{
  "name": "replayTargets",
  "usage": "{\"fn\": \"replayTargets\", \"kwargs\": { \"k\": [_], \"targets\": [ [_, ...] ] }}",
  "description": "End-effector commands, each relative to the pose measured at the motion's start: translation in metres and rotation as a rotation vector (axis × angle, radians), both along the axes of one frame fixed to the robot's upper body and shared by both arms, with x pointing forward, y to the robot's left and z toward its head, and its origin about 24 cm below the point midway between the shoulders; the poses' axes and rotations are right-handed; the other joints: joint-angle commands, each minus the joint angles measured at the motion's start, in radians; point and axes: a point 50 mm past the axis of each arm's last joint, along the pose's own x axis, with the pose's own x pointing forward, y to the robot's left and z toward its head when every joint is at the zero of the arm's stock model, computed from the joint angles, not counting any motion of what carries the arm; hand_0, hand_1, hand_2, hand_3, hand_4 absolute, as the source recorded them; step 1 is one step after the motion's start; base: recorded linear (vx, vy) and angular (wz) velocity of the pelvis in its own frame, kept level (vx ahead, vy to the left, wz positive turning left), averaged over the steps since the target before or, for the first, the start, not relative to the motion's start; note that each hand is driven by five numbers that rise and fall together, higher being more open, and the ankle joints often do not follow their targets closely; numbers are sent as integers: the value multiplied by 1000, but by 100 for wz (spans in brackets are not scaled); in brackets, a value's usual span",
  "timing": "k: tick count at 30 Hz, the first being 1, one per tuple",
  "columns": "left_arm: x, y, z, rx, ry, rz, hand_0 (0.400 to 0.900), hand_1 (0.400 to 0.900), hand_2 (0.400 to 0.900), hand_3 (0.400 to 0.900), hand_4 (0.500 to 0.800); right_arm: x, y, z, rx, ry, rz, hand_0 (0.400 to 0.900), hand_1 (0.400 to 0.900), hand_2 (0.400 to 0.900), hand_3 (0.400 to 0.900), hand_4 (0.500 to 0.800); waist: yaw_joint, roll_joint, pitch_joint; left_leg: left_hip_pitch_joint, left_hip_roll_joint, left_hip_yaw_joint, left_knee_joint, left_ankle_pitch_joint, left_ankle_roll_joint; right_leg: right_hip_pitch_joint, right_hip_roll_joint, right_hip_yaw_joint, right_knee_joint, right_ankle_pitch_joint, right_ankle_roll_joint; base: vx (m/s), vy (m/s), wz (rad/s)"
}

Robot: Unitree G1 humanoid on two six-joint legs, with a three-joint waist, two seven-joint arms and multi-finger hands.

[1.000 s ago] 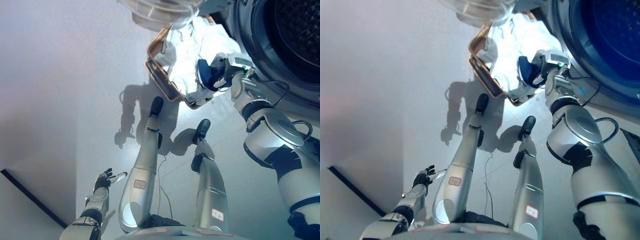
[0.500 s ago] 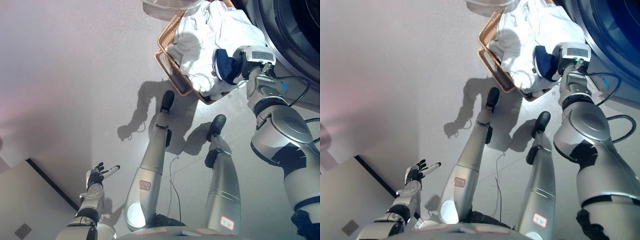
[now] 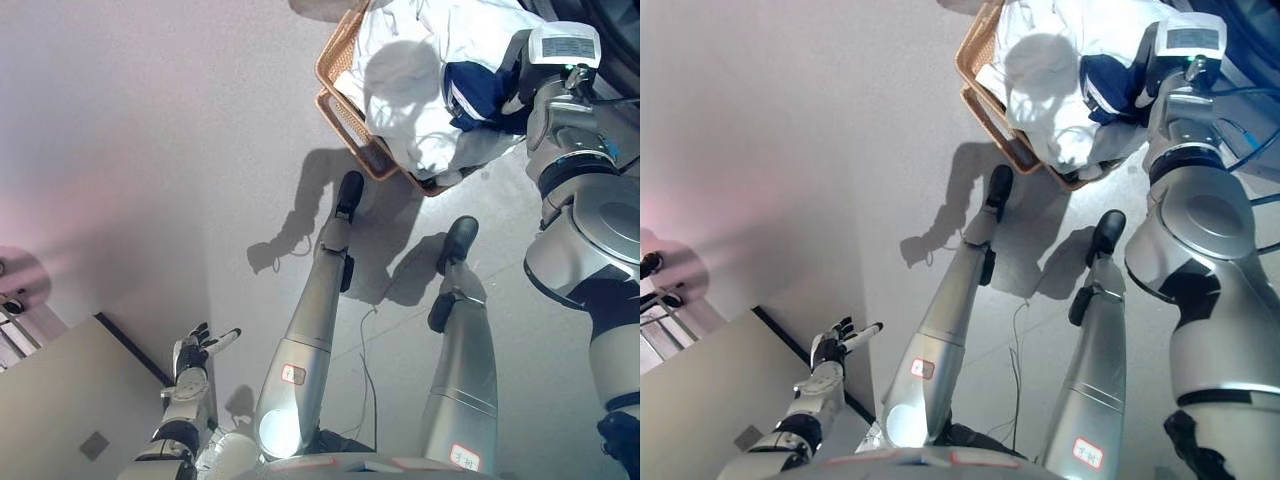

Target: Put the clothes in the basket into the washing machine.

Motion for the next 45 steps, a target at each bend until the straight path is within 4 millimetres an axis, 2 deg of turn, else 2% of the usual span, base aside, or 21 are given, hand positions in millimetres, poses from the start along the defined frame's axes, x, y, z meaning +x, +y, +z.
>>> {"fn": "replayTargets", "kwargs": {
  "k": [1,3,7,10,13,15,16,17,18,21,24,26,27,33,37,41,42,45],
  "targets": [
    [-51,8,-26,12,204,120,900,900,900,900,800,-19,-10,79,-69,-219,-51,400,400,400,400,500,-35,128,31,14,-27,34,-54,37,54,122,37,49,82,159,28,37,-19,-12],
    [-52,7,-27,4,216,133,900,900,900,900,800,-13,1,72,-24,-219,-3,400,400,400,400,500,-51,106,31,38,-21,30,-74,36,48,146,41,51,59,159,26,37,-44,-12],
    [-56,9,-29,0,236,152,900,900,900,900,800,-4,15,58,196,-275,96,400,400,400,400,500,-82,61,31,110,-13,41,-114,30,42,216,41,49,13,154,17,12,-60,-5],
    [-57,12,-28,-1,236,168,900,900,900,900,800,0,20,48,399,-333,158,400,400,400,400,500,-102,28,31,197,-1,49,-176,31,36,292,35,44,-38,143,8,-1,-72,2],
    [-57,17,-28,-12,234,180,900,900,900,900,800,1,15,34,739,-442,203,400,400,400,400,500,-112,1,31,287,15,55,-251,46,29,371,32,28,-111,138,-1,-11,-79,0],
    [-66,21,-30,-20,258,187,900,900,900,900,800,1,7,11,1002,-518,207,400,400,400,400,500,-119,-10,31,361,18,64,-285,39,27,438,25,19,-152,124,-6,16,-72,-2],
    [-71,25,-30,-14,271,186,900,900,900,900,800,0,-1,-13,1201,-564,187,400,400,400,400,500,-115,-16,31,403,23,68,-315,51,26,478,25,17,-185,126,-11,52,-44,-6],
    [-75,28,-31,-22,295,198,900,900,900,900,800,-1,-4,-16,1280,-613,176,400,400,400,400,500,-121,-14,31,437,26,74,-328,45,26,516,24,17,-207,114,-14,37,-37,-12],
    [-76,32,-30,-14,299,202,900,900,900,900,800,-1,-4,-30,1418,-642,178,400,400,400,400,500,-125,-15,31,467,27,78,-344,45,26,550,22,13,-236,111,-21,30,-15,-11],
    [-95,45,-31,-8,341,250,900,900,900,900,800,-2,-2,-60,1660,-716,172,400,400,400,400,500,-130,-24,31,554,26,93,-390,53,26,651,24,13,-311,111,-35,35,-36,-9],
    [-111,49,-34,-7,388,268,900,900,900,900,800,-2,7,-75,1881,-795,197,400,400,400,400,500,-138,-16,31,649,12,108,-430,47,29,759,28,14,-372,94,-50,78,2,-9],
    [-120,51,-35,-10,411,279,900,900,900,900,800,-1,11,-66,1955,-845,238,400,400,400,400,500,-135,-5,31,692,2,114,-450,50,31,814,31,11,-408,92,-54,60,17,-6],
    [-125,52,-35,-9,420,286,900,900,900,900,800,1,16,-56,2005,-882,293,400,400,400,400,500,-134,5,31,705,-1,117,-458,57,34,833,32,12,-425,97,-56,38,19,-5],
    [-132,53,-36,-10,423,300,900,900,900,900,800,-2,11,-3,1999,-992,442,400,400,400,400,500,-125,54,6,743,-9,124,-524,57,45,895,31,0,-505,95,-68,45,12,1],
    [-126,56,-34,-5,402,299,900,900,900,900,800,-3,14,16,1959,-1007,496,400,400,400,400,500,-121,63,-9,729,-12,122,-539,59,49,910,34,6,-520,99,-71,42,-11,-2],
    [-123,53,-34,-14,390,294,900,900,900,900,800,-4,18,27,1922,-992,530,400,400,400,400,500,-116,65,-19,714,-11,121,-544,60,49,901,34,14,-521,99,-71,38,7,-5],
    [-122,52,-34,-15,385,292,900,900,900,900,800,-4,19,29,1919,-991,534,900,900,900,900,800,-116,65,-18,712,-11,121,-542,60,49,898,34,15,-519,100,-72,53,9,-9],
    [-119,50,-35,-24,372,288,900,900,900,900,800,-3,17,23,1920,-984,530,900,900,900,900,800,-112,66,-20,702,-14,115,-527,59,46,894,33,20,-512,102,-73,32,4,-4]
  ]
}}
